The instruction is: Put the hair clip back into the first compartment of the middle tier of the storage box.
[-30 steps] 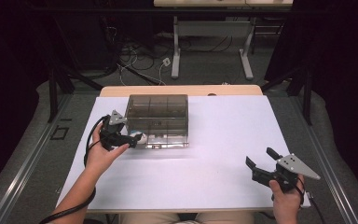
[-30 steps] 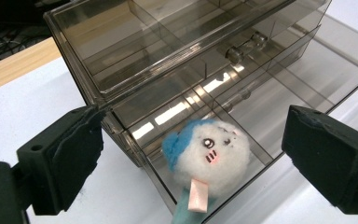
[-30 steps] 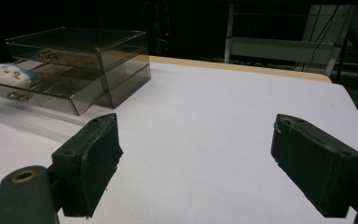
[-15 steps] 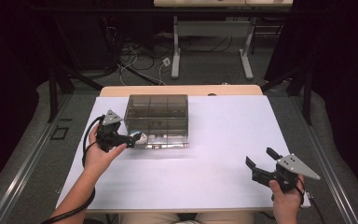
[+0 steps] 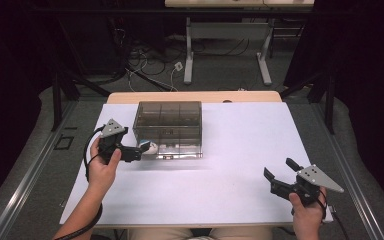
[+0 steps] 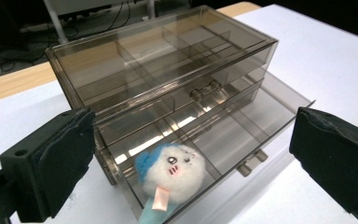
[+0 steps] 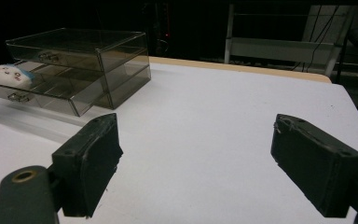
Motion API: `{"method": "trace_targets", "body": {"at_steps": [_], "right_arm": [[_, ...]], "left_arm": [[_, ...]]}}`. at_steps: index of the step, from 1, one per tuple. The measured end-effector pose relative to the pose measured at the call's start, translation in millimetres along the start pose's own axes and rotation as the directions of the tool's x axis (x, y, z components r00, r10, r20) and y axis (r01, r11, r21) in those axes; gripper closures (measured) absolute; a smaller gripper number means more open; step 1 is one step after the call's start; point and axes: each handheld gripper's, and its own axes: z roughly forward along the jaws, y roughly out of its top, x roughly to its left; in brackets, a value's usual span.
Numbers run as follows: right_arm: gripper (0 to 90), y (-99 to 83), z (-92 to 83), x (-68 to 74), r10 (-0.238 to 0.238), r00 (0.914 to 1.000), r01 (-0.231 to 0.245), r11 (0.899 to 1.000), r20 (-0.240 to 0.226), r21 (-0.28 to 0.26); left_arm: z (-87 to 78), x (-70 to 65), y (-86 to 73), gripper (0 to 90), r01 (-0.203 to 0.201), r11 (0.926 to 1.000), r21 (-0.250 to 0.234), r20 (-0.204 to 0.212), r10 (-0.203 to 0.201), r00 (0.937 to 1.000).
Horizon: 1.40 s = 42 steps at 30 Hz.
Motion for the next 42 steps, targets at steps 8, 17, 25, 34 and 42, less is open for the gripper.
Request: {"method": "trace_targets", "body": {"at_steps": [8, 17, 25, 34, 42], "right_arm": [[14.8, 0.1, -0.1, 0.4, 0.001, 1.0000, -0.001, 1.000, -0.002, 0.002], [14.8, 0.5, -0.7, -0.4, 0.003, 1.0000, -0.003, 1.000, 0.000, -0.001], [14.8, -0.1, -0.1, -0.1, 0.002, 1.0000, -0.002, 1.000, 0.000, 0.005], [14.8, -1.0, 0.7, -0.9, 0.002, 1.0000, -0.002, 1.000, 0.002, 0.006], [14.8, -0.9, 0.4, -1.2, 0.000, 1.0000, 0.000, 1.000, 0.004, 0.006]], "left_arm": [[-10.9, -5.5, -2.9, 0.4, -0.003, 0.9989, -0.046, 0.007, 0.003, 1.0000], [-22.3, -5.4, -15.0, 0.5, 0.011, 0.9966, -0.082, 0.030, -0.009, 0.9995], [-32.2, -0.6, -32.8, 0.5, 0.042, 0.9936, -0.105, 0.025, -0.040, 0.9989], [-41.4, 4.5, -52.9, 0.5, 0.078, 0.9865, -0.144, 0.034, -0.074, 0.9967], [-45.0, 8.2, -70.0, 0.5, 0.100, 0.9837, -0.150, 0.030, -0.096, 0.9949]]}}
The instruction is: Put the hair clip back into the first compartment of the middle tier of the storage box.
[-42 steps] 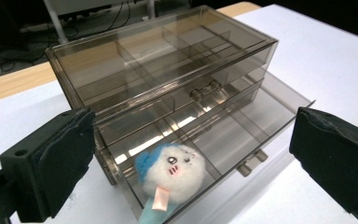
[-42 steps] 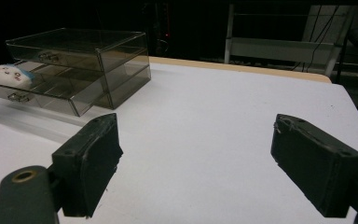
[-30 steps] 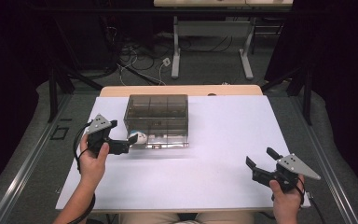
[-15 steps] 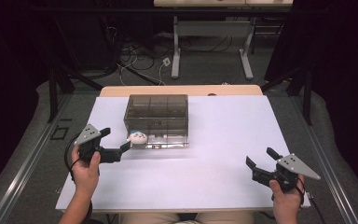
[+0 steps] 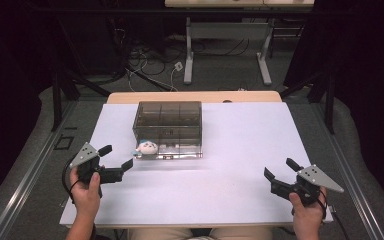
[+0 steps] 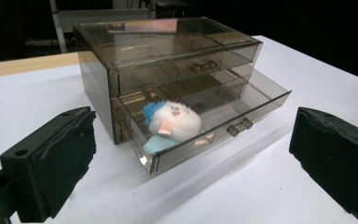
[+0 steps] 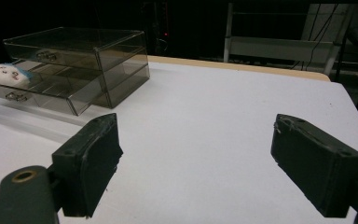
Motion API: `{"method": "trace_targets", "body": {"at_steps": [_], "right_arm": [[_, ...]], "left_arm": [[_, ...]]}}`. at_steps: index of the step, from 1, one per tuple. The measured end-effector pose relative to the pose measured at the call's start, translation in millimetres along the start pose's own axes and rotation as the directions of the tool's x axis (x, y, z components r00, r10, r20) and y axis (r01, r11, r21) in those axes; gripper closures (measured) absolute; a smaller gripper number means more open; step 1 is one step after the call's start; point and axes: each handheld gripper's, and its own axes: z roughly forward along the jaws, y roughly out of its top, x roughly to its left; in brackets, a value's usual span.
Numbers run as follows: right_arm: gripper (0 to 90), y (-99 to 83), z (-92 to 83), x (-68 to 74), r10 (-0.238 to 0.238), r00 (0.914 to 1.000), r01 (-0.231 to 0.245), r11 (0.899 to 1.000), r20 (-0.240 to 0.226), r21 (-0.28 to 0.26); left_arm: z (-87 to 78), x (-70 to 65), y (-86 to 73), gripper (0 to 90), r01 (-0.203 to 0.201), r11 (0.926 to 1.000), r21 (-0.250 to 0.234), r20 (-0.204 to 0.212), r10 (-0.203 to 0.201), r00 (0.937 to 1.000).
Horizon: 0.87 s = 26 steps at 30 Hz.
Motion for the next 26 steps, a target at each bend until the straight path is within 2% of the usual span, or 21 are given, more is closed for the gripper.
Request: {"method": "trace_targets", "body": {"at_steps": [1, 14, 26], "right_arm": [[14.8, -0.1, 0.2, 0.1, 0.000, 1.0000, 0.000, 1.000, -0.001, 0.000], [14.8, -1.9, 1.4, 0.8, -0.001, 1.0000, 0.001, 1.000, -0.006, 0.005], [14.8, -4.1, 2.7, -0.2, 0.003, 1.0000, -0.003, 1.000, -0.003, 0.015]], "left_arm": [[-0.5, 0.5, -2.6, 0.5, 0.014, 0.9999, -0.002, -0.003, -0.014, 0.9999], [-2.5, 9.4, -20.0, 0.6, 0.047, 0.9988, -0.017, -0.022, -0.047, 0.9986], [-2.2, 13.8, -25.7, 0.6, 0.063, 0.9978, -0.019, -0.030, -0.063, 0.9975]]}}
